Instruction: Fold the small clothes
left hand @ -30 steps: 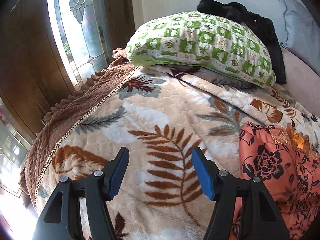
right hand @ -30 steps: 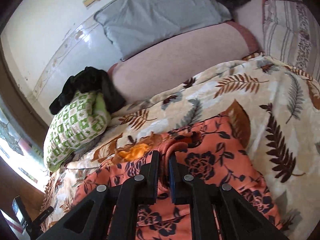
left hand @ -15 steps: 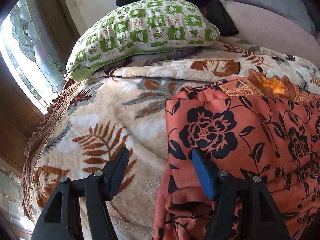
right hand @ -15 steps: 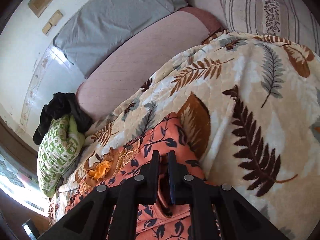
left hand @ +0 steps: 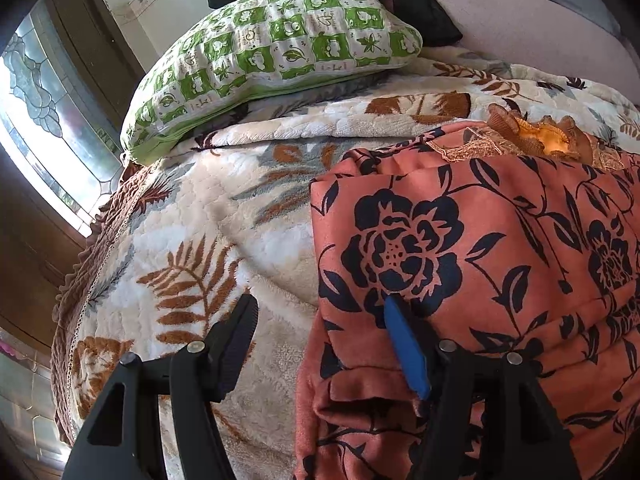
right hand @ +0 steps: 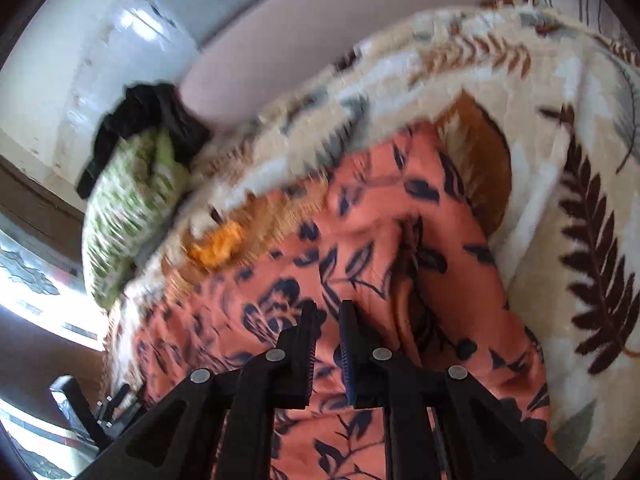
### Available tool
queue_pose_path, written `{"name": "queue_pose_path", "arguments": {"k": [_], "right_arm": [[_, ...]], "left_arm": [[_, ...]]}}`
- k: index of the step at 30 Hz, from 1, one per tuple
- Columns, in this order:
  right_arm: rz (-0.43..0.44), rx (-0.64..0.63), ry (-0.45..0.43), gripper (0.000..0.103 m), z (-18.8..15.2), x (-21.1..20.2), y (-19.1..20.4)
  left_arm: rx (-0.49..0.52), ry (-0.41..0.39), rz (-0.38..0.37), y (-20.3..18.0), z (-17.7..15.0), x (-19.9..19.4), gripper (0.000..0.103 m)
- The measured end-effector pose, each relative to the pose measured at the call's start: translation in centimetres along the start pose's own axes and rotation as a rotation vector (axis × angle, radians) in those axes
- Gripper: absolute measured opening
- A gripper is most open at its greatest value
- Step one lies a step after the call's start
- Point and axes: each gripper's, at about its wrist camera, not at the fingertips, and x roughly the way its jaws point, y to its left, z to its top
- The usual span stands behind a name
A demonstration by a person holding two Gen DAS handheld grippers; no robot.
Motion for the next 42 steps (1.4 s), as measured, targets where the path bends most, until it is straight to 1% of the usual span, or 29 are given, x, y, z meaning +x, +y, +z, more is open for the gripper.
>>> {"name": "queue_pose_path", "arguments": {"k": [1, 2, 4, 6, 8, 9, 10, 11, 12, 13, 14, 15, 16, 17, 19, 21, 22, 25, 26, 28, 30, 32, 33, 34, 35, 37, 38, 40, 42], "right_arm": [[-0.017, 0.032, 0.051, 0.013, -0.3, 1.1, -0.7], [0.012, 0.058, 0.026, 0.013, -0.4, 0.8, -1.2], [0.023, 0.060, 0.009, 0.013, 0.1, -0.3, -0.9], [0.048, 0.040, -0.075, 0.013, 0.5, -2.1, -0.6], [0.027, 0.036, -0.155, 0.014, 0.9, -3.3, -0.7], [0.024, 0.041, -0.175, 0.016, 1.2, -3.5, -1.0], [0.030, 0.049, -0.178, 0.027, 1.5, -3.4, -1.3], [0.034, 0.063, -0.174, 0.048, 2.0, -3.2, -1.6], [0.034, 0.079, -0.173, 0.064, 2.3, -3.0, -2.0], [0.039, 0.091, -0.187, 0.074, 2.6, -2.9, -2.2], [0.047, 0.090, -0.212, 0.074, 3.0, -2.9, -2.3], [0.055, 0.075, -0.223, 0.074, 3.4, -2.7, -2.1], [0.061, 0.054, -0.224, 0.070, 3.7, -2.6, -1.9], [0.069, 0.031, -0.223, 0.060, 3.8, -2.3, -1.6], [0.052, -0.016, -0.185, 0.045, 3.8, -1.3, -0.8], [-0.013, -0.031, -0.125, 0.041, 3.6, 0.3, -0.6], [-0.017, -0.031, -0.114, 0.037, 3.5, 0.9, -0.8], [-0.058, -0.070, -0.149, 0.012, 3.4, 0.5, -0.7], [-0.048, -0.073, -0.179, 0.009, 3.5, -0.1, -0.6], [-0.024, -0.088, -0.255, 0.009, 3.7, -1.7, -0.2], [-0.025, -0.121, -0.337, 0.008, 3.6, -3.3, 0.6], [-0.055, -0.145, -0.408, 0.008, 3.4, -4.2, 1.1], [-0.085, -0.150, -0.420, 0.008, 3.5, -4.1, 1.1], [-0.127, -0.155, -0.409, 0.008, 3.8, -3.5, 1.0], [-0.173, -0.160, -0.370, 0.009, 4.0, -2.4, 0.5], [-0.250, -0.123, -0.250, 0.009, 4.3, 0.1, -1.3], [-0.246, -0.081, -0.207, 0.010, 4.2, 0.9, -2.2], [-0.201, -0.041, -0.241, 0.011, 4.0, -0.1, -2.7], [-0.164, -0.068, -0.279, 0.012, 3.8, -1.7, -1.5]], "left_arm": [[0.001, 0.000, -0.004, 0.1, 0.0, 0.0, 0.067], [0.000, 0.001, -0.008, 0.2, 0.1, -0.1, 0.067], [-0.007, -0.001, -0.021, 0.5, 0.1, -0.2, 0.067], [-0.018, 0.004, -0.034, 0.7, 0.2, -0.1, 0.067], [-0.022, 0.004, -0.041, 0.8, 0.2, -0.1, 0.067], [-0.023, 0.002, -0.042, 0.9, 0.2, -0.2, 0.067], [-0.023, 0.000, -0.043, 0.9, 0.2, -0.2, 0.067], [-0.022, -0.001, -0.042, 0.8, 0.2, -0.2, 0.067], [-0.020, -0.002, -0.041, 0.8, 0.2, -0.2, 0.067], [-0.016, -0.005, -0.038, 0.7, 0.2, -0.2, 0.067], [-0.012, -0.007, -0.034, 0.6, 0.2, -0.2, 0.067], [-0.007, -0.009, -0.032, 0.6, 0.2, -0.2, 0.067], [-0.005, -0.010, -0.030, 0.5, 0.2, -0.2, 0.067], [-0.007, -0.010, -0.030, 0.5, 0.2, -0.2, 0.067], [-0.014, -0.006, -0.031, 0.5, 0.3, 0.0, 0.067], [-0.015, -0.005, -0.029, 0.5, 0.4, 0.1, 0.067], [-0.014, -0.006, -0.027, 0.5, 0.5, 0.1, 0.067], [-0.009, -0.008, -0.019, 0.4, 0.5, 0.1, 0.067], [-0.009, -0.009, -0.018, 0.3, 0.5, 0.1, 0.067], [-0.007, -0.009, -0.015, 0.3, 0.5, 0.0, 0.067], [-0.007, -0.010, -0.014, 0.2, 0.4, 0.0, 0.067], [-0.006, -0.009, -0.013, 0.2, 0.5, 0.0, 0.067], [-0.004, -0.010, -0.014, 0.2, 0.4, 0.0, 0.067], [-0.003, -0.009, -0.015, 0.2, 0.4, -0.1, 0.067], [-0.004, -0.009, -0.017, 0.3, 0.3, -0.1, 0.067], [-0.004, -0.009, -0.023, 0.4, 0.3, -0.3, 0.067], [-0.006, -0.011, -0.026, 0.4, 0.4, -0.4, 0.067], [-0.019, -0.020, -0.036, 0.7, 0.5, -0.8, 0.067], [-0.032, -0.041, -0.049, 0.9, 0.8, -1.4, 0.067]]}}
